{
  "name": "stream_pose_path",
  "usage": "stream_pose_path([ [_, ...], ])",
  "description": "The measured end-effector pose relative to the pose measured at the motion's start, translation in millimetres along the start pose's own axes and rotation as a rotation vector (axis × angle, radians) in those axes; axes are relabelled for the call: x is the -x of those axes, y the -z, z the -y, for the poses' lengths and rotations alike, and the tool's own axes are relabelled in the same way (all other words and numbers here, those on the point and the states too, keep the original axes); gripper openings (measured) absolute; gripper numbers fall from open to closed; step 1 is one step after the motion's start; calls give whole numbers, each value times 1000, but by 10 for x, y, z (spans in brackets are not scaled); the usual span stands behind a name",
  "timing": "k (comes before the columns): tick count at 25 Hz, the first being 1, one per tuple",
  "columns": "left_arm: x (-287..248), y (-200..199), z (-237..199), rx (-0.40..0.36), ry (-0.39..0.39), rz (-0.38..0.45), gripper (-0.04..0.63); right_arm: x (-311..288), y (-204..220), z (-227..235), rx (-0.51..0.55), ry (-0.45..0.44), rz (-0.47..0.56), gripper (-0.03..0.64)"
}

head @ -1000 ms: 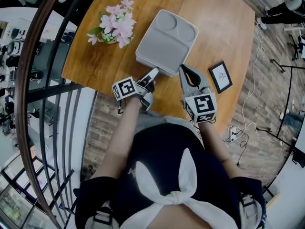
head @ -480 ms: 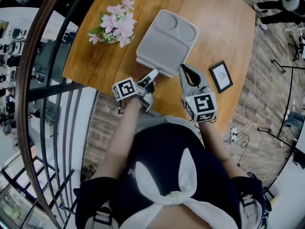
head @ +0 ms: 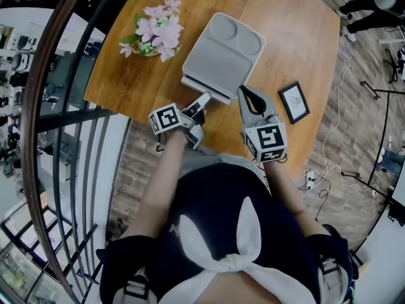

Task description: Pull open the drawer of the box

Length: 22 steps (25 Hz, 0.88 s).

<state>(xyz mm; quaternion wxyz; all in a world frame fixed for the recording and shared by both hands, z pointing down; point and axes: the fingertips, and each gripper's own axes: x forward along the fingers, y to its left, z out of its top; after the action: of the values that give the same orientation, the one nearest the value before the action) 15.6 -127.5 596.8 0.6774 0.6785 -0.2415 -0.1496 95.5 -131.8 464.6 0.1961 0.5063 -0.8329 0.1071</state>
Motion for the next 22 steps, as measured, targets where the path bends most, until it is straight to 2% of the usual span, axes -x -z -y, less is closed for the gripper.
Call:
stream_pose_path([
  [11,68,69,-3,21,-1,-12,166,-28,25,-26,5,-8,-3,-2],
  [15,113,53,-54,-30,-27,-18,166,-17,22,-28,6,-10,-4,-2],
  [18,125,70,-43,-13,-18,-16,166,-15,38,-40,5,-10,-4,-2],
  [22,152,54,-94,-36,-33,-17,166,-27,66,-45,7,-9,-6,-2],
])
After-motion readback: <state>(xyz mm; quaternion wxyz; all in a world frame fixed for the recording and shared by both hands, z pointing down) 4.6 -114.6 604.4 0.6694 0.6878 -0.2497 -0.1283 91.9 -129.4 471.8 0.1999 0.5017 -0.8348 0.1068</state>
